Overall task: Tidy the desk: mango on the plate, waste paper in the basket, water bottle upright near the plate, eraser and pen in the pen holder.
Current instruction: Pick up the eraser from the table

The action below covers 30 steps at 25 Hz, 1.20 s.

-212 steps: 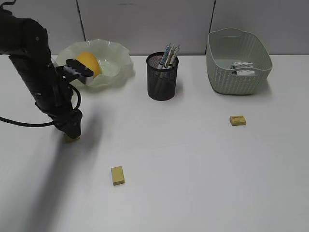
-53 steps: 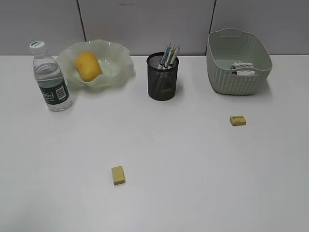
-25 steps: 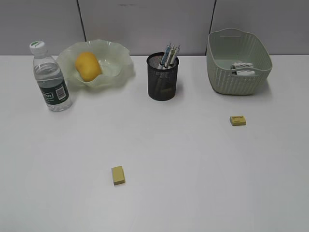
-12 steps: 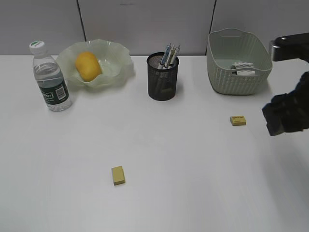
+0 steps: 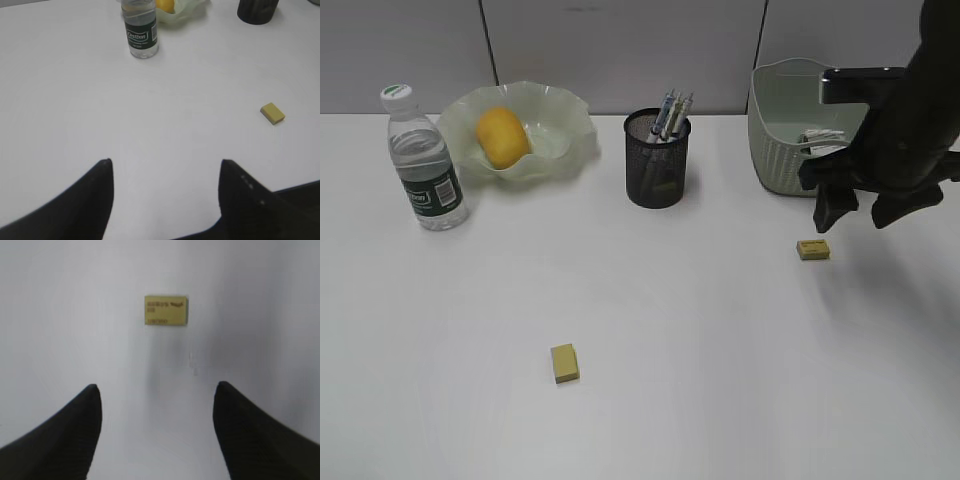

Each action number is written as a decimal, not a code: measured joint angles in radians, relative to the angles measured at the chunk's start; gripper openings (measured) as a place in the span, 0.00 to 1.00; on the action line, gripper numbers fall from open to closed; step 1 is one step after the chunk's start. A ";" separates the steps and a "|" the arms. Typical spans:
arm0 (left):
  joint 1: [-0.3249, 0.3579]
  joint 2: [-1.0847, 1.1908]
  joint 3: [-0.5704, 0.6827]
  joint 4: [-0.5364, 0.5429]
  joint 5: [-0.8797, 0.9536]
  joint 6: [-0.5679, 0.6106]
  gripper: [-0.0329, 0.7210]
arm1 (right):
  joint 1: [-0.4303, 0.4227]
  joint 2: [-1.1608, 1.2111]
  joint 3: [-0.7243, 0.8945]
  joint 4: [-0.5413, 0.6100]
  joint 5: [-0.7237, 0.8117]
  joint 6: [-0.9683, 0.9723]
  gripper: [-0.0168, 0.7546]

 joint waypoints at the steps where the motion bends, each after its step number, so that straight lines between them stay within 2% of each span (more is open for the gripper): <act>1: 0.000 0.000 0.000 0.000 0.000 0.000 0.71 | 0.000 0.027 -0.020 0.001 0.003 -0.002 0.74; 10: 0.000 0.000 0.000 0.000 0.000 -0.001 0.71 | -0.023 0.252 -0.194 0.009 0.042 -0.035 0.76; 15: 0.000 0.000 0.000 0.000 0.000 -0.001 0.71 | -0.064 0.303 -0.211 0.020 0.048 -0.072 0.76; 30: 0.000 0.000 0.000 0.000 0.000 -0.001 0.70 | -0.061 0.352 -0.211 0.079 0.006 -0.138 0.76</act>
